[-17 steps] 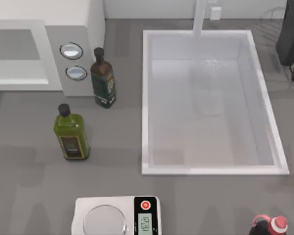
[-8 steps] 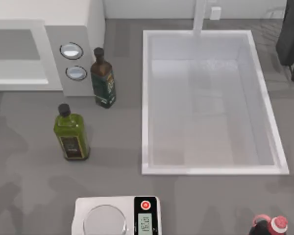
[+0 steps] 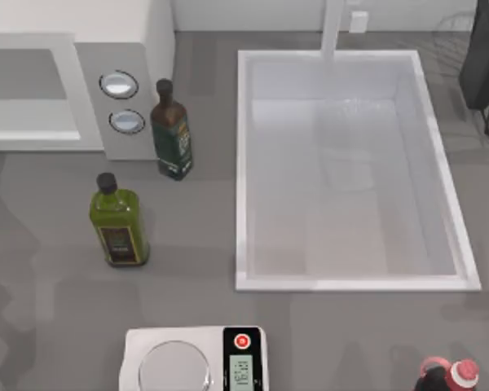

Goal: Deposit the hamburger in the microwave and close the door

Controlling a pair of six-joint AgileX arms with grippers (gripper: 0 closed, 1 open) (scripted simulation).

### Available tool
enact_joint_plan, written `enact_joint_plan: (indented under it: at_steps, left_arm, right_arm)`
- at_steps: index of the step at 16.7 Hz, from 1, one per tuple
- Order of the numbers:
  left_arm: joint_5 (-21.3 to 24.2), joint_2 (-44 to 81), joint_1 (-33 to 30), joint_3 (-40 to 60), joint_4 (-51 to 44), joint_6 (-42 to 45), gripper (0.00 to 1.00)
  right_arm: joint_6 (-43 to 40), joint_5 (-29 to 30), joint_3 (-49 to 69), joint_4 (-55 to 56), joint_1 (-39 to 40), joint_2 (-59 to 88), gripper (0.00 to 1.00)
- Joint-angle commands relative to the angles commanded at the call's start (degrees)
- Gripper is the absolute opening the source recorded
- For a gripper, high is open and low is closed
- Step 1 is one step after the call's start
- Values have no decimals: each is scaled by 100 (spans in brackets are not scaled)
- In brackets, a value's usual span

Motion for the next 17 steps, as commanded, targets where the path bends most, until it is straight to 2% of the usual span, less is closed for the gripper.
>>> enact_joint_plan:
  at_steps: [5,12,17]
  left_arm:
    - [0,37,-22,-77,105,-13,100]
    - [1,869,4,-848,1780,14,100]
    - [1,1067,11,-1018,2085,28,100]
  right_arm:
    - [0,0,0,0,0,0,100]
    - [0,0,0,0,0,0,100]
    - [0,0,0,0,0,0,100]
